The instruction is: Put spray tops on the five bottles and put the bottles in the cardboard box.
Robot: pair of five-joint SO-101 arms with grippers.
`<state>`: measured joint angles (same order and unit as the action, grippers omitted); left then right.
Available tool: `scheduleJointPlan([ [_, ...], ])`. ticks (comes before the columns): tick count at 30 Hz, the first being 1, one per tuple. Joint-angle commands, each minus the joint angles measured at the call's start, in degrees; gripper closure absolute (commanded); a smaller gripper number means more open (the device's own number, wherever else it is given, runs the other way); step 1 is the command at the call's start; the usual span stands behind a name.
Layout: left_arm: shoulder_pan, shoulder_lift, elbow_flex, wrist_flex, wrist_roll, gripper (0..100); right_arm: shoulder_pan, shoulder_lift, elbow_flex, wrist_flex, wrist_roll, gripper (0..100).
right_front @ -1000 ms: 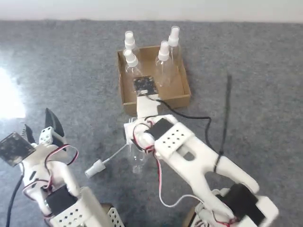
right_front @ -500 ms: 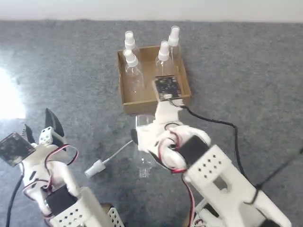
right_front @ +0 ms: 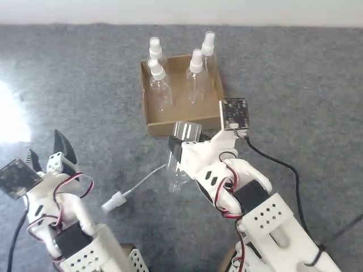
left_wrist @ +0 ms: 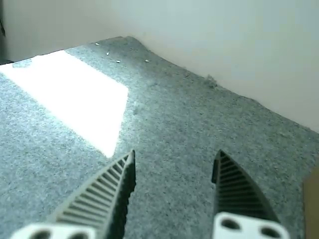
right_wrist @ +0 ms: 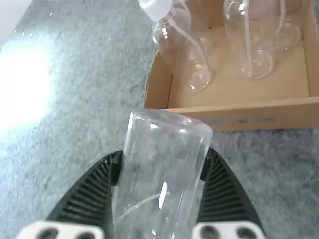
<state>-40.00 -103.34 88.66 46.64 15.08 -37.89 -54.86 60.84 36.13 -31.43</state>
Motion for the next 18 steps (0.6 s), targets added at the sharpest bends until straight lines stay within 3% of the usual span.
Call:
scheduleJointPlan([
  [1, -0.2, -1.3, -0.3, -1.8, 0.6, 76, 2.3, -6.9, 2.5, -6.1, -0.6, 93.3],
  [13, -0.1, -1.3, -0.3, -1.8, 0.6, 76, 2.6, -15.2, 18.0, -22.5, -0.2, 93.3],
  [18, -0.1, -1.3, -0.3, -1.8, 0.6, 76, 5.8, -16.1, 20.7, -25.6, -0.4, 93.3],
])
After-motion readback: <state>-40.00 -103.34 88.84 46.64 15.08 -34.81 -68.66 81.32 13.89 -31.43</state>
